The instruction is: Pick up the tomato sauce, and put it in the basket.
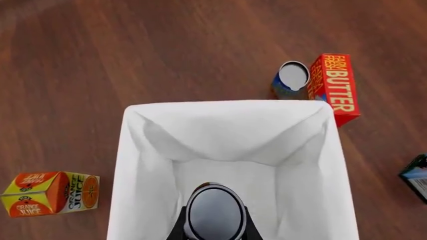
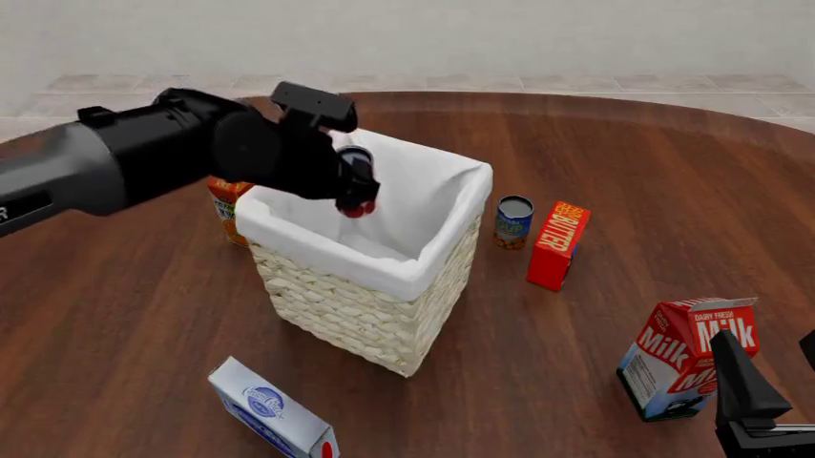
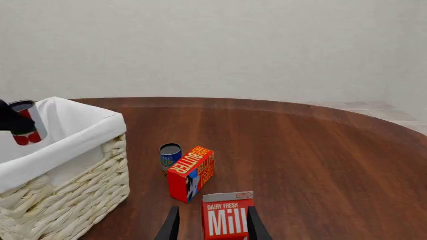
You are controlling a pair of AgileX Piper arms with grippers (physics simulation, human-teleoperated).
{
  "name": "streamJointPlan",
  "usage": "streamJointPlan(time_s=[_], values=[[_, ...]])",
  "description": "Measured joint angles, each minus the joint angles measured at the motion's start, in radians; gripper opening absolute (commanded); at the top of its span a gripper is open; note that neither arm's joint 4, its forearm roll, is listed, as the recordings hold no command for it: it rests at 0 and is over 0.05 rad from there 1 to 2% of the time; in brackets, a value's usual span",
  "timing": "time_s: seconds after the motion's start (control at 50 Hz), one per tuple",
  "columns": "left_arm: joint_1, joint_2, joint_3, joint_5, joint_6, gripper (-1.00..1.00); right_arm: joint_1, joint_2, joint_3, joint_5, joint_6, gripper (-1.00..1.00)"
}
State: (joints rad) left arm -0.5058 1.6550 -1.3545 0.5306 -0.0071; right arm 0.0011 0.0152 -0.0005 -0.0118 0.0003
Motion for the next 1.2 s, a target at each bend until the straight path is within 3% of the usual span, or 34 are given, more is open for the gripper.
streamJointPlan(time_s=[1.2], values=[[0.014,0.171,-0.032,-0.061,0.019,-1.0,0.0,0.0,0.0,0.0,0.0,1.0]])
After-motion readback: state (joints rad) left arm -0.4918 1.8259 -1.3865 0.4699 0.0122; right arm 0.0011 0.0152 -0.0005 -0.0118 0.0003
